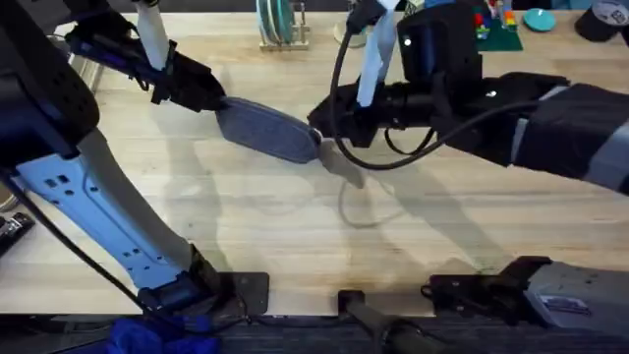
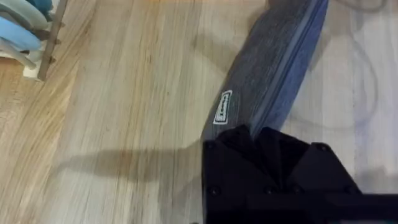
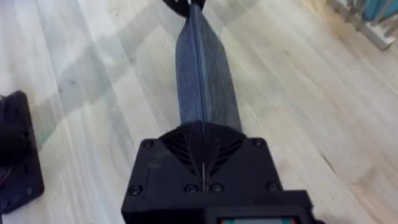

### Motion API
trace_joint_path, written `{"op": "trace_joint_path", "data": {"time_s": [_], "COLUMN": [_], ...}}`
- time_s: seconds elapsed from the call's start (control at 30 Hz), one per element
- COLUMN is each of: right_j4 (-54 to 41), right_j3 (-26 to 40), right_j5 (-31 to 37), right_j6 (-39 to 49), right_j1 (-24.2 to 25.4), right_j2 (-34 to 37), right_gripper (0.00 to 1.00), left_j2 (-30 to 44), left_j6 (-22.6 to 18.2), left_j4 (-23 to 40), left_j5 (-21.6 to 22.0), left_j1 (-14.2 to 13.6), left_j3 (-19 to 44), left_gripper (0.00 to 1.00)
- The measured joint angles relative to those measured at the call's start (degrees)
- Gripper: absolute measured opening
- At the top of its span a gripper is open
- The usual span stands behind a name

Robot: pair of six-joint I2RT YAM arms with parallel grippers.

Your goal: Unzip the bag, pick up the pens from the table one at a time and place them inside, then zip the bag closed.

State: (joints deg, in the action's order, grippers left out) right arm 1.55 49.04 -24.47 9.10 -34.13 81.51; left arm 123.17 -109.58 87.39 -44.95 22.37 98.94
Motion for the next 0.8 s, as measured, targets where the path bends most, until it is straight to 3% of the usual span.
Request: {"op": "trace_joint_path", "data": {"time_s": [0.43,0.8], "right_j4": [5.67,5.79], "right_j3": [2.64,9.16], "right_j5": [-0.02,-0.02], "right_j6": [-2.92,-3.58], "right_j1": [-1.98,-2.73], "right_j2": [4.96,12.07], "right_gripper": [0.030,0.030], "left_j2": [0.00,0.00], "left_j6": [0.00,-0.02], "left_j4": [0.02,0.02], "left_j5": [0.00,0.00], "left_j1": [0.00,0.00], "left_j3": [0.00,0.00], "left_gripper": [0.042,0.042]}}
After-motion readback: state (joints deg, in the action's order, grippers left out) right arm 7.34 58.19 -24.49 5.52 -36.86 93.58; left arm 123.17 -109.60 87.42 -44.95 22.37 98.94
